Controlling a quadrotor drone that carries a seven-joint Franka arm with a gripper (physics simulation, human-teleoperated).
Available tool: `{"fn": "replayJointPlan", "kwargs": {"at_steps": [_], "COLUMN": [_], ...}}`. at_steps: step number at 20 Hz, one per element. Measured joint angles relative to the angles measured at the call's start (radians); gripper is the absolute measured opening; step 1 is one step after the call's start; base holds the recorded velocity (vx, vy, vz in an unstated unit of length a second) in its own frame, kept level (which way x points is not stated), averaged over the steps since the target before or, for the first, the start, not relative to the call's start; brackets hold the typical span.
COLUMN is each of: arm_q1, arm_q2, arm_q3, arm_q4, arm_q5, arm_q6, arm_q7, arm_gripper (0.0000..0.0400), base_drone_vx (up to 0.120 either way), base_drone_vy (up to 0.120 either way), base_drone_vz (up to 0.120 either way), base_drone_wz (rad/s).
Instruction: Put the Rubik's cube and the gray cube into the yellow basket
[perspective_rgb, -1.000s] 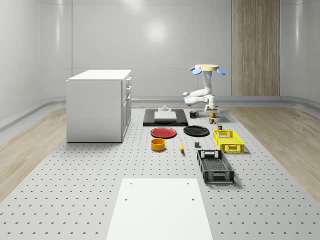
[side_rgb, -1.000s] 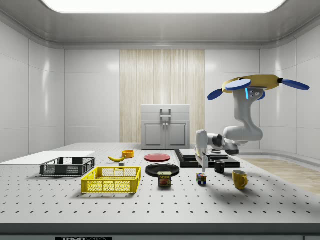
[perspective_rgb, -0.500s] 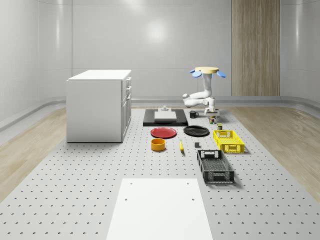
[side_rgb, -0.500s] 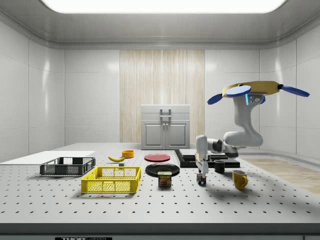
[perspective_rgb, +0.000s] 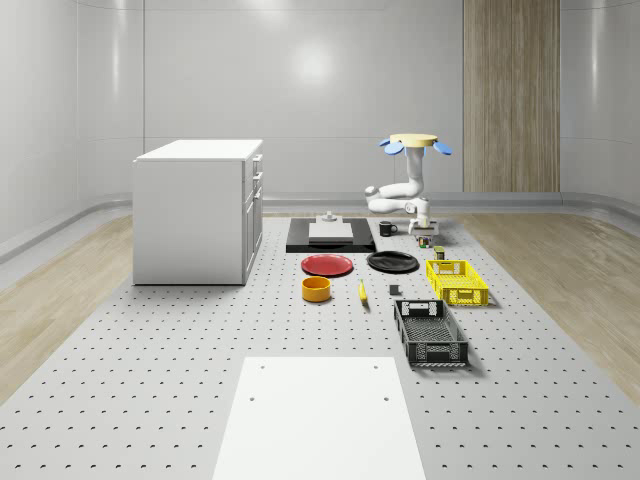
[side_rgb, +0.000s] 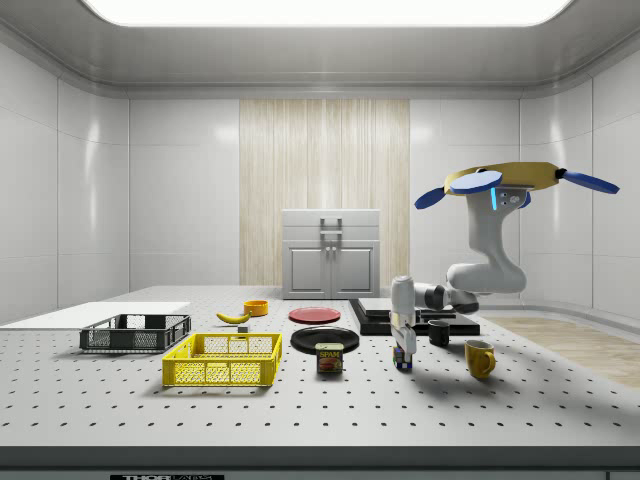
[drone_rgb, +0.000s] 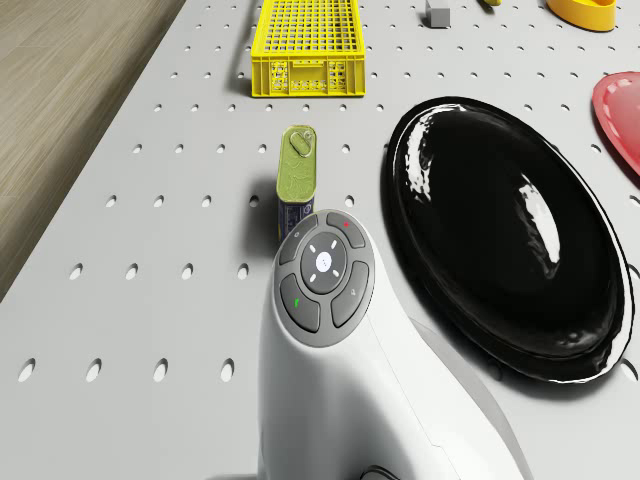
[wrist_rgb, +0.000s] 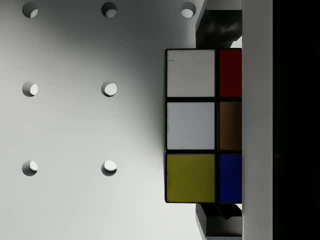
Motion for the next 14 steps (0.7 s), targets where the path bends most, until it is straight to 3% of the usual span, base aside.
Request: {"fn": "replayJointPlan", "kwargs": {"at_steps": [11,14], "arm_q1": [-0.048,-0.055], "arm_q2": [-0.017,-0.024], "arm_q3": [0.014,0.017], "arm_q4": [0.045,0.050], "arm_q5": [0.012,0.016], "arm_q6": [0.029,0.037], "arm_q7": [0.005,0.008], "arm_gripper": [0.0400,0.0360], "base_drone_vx": [0.000,0.000], "base_drone_vy": [0.000,0.000], "base_drone_vz": [0.000,0.000], "base_drone_wz": [0.000,0.000]}}
